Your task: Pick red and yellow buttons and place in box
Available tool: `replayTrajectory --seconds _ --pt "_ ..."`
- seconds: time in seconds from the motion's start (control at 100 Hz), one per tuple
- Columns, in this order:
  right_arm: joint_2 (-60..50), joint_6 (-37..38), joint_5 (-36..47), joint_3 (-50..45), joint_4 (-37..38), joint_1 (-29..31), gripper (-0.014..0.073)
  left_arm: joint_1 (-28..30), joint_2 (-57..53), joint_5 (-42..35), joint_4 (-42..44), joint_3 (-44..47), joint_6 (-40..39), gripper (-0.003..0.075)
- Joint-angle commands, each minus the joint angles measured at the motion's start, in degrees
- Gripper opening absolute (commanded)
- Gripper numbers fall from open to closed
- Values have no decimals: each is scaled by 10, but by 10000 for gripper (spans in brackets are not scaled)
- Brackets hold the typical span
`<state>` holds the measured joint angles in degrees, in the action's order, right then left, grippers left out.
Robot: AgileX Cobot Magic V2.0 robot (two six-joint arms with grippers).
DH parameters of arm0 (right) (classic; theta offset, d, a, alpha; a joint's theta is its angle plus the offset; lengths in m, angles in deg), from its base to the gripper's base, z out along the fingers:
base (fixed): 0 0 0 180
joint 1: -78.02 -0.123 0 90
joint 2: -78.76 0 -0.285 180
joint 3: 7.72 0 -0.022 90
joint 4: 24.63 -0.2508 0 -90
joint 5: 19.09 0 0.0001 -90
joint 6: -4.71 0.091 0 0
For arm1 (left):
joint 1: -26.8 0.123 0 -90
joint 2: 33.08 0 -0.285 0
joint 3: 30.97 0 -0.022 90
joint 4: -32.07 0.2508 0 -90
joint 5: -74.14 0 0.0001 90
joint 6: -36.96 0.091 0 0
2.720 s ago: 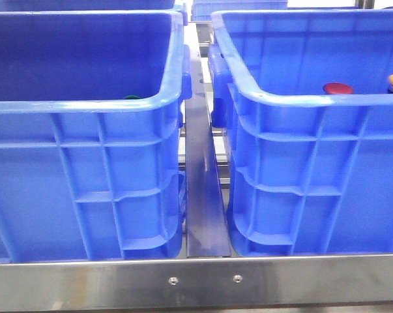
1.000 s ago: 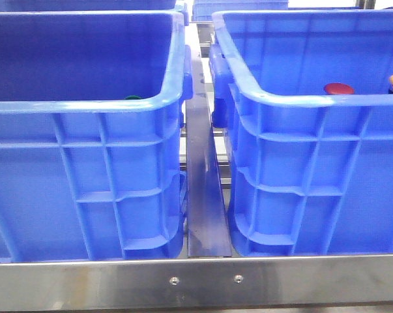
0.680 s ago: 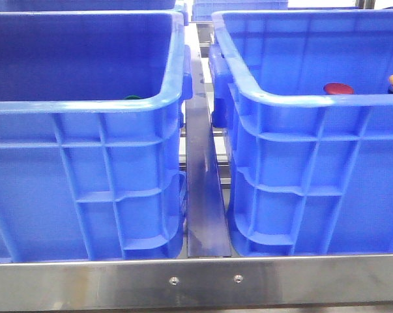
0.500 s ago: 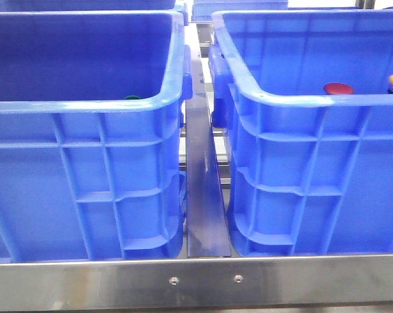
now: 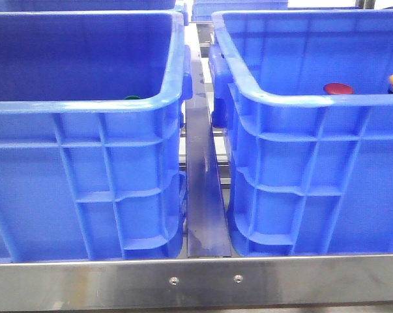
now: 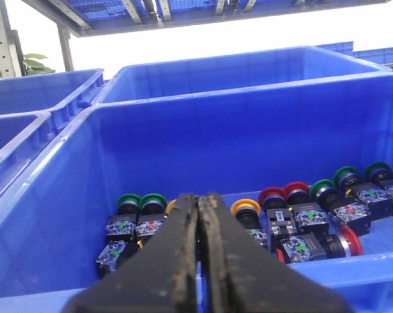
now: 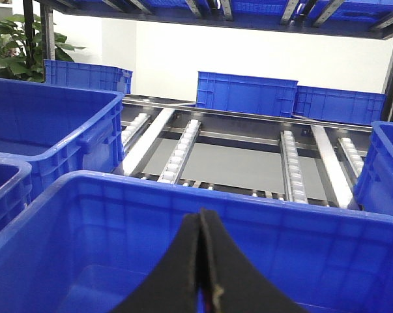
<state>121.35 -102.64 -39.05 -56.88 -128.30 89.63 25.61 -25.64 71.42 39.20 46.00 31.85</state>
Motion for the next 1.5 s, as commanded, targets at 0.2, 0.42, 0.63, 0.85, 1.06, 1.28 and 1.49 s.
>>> replayTrajectory --seconds 0.2,0.42,0.63,0.85,1.06,1.28,1.49 --pt "1 -1 -24 16 -56 1 -60 1 -16 -47 -6 32 -1 -19" --pt "-9 108 -77 16 130 1 -62 1 -16 -47 -6 32 -1 -19" --pt "-57 316 -43 16 339 1 -62 1 -16 -47 -6 32 -1 -19" --pt "-132 535 -17 16 570 -1 -62 1 -16 -47 -6 32 -1 -19" --pt "-189 737 -2 7 781 -61 -62 1 -16 -47 -6 32 -1 -19" --pt "-230 963 136 -76 987 -162 -62 1 -16 -47 -6 32 -1 -19" --pt "-245 994 214 -154 1010 -188 -62 1 -16 -47 -6 32 -1 -19"
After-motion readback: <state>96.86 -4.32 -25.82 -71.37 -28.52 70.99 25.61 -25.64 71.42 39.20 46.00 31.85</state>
